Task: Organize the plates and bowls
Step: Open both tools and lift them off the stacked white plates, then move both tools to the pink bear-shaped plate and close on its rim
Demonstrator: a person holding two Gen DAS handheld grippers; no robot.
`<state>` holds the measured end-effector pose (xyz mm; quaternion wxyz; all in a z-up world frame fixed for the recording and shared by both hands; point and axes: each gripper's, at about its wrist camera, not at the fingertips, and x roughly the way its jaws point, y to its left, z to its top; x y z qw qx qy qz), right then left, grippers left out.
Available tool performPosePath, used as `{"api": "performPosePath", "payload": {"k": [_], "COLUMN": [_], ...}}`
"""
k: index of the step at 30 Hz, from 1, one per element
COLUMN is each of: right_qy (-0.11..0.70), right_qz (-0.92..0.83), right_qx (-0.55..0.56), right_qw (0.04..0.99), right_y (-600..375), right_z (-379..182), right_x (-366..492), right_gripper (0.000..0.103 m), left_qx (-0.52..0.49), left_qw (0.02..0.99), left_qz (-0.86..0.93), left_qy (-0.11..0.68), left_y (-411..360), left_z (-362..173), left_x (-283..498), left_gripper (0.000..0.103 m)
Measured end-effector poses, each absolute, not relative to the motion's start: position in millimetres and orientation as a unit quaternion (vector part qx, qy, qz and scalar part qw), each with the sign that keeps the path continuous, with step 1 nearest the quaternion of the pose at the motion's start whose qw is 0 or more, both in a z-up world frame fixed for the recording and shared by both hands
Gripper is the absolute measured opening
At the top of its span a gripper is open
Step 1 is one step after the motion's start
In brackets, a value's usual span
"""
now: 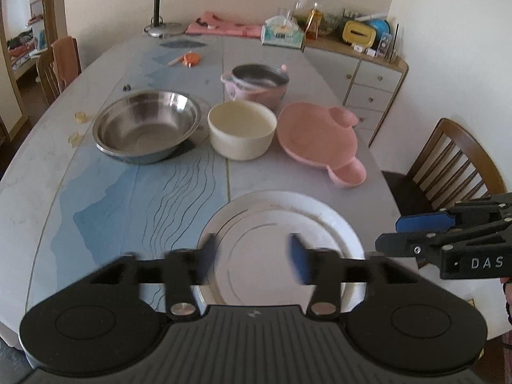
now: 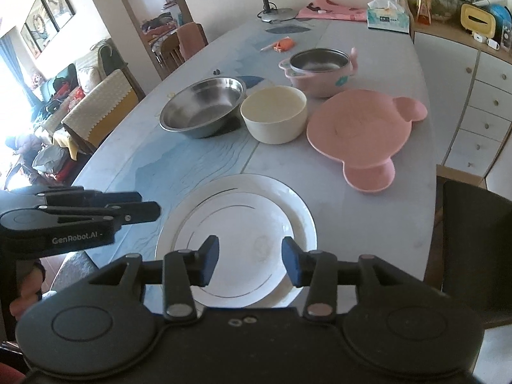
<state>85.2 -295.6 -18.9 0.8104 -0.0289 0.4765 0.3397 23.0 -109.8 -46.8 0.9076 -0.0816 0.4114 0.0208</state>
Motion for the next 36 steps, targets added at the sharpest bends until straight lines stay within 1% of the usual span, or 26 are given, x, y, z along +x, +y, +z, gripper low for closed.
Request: {"api": "performPosePath", "payload": {"k": [1,2,4,5,7,10,12,21,26,32,36], "right_qy": [0.475,0.474,0.471,0.47,0.47,0.47,0.471,0.485,0.496,0.512,0.527], "right_qz": [0.339,0.337,0.331,0.328,0.319,0.303,0.291,0.217,0.176,0.143,0.119], "right_qx": [-0.029,-0.03,-0.029,-0.029,-0.027,-0.024,-0.024,-0.005,0.012,0.013,0.024], "right_qw": [0.812,0.813,0.817,0.819,0.823,0.829,0.832,0.847,0.85,0.847,0.841], "right_y": [-297.8,-300.2,-305.8,-308.3,-313.3,-320.8,-323.4,-330.2,-331.5,-326.6,-326.0], "right_z": [-17.8,-16.8,-15.6,-15.4,-15.7,-16.5,-18.1,-31.2,-43.1,-64.1,-83.0], "right_x": [85.8,86.7,88.5,90.3,93.8,102.0,111.3,175.3,213.9,254.1,280.0], "right_gripper": [0.047,0.048,0.054,0.055,0.063,0.068,0.074,0.084,0.085,0.083,0.076], "left_qx": [-0.081,-0.081,-0.082,-0.082,-0.08,-0.071,-0.062,-0.05,-0.069,-0.065,-0.068], "left_qw": [0.91,0.912,0.91,0.909,0.908,0.908,0.908,0.903,0.891,0.88,0.873], "left_qz": [0.022,0.022,0.015,0.014,0.01,0.0,-0.006,-0.04,-0.054,-0.067,-0.07], "left_qy": [0.406,0.403,0.405,0.408,0.412,0.412,0.415,0.424,0.446,0.466,0.478], "left_y": [-112.5,-115.0,-119.9,-122.2,-125.9,-130.1,-133.4,-139.4,-137.9,-143.7,-145.3], "left_z": [-45.0,-43.6,-42.3,-42.3,-42.0,-42.1,-43.4,-59.0,-76.7,-97.6,-110.5], "left_x": [23.3,24.3,31.5,35.9,47.0,65.7,79.3,149.4,186.2,221.4,237.9], "left_gripper": [0.074,0.076,0.076,0.076,0.077,0.078,0.078,0.078,0.078,0.078,0.078]}}
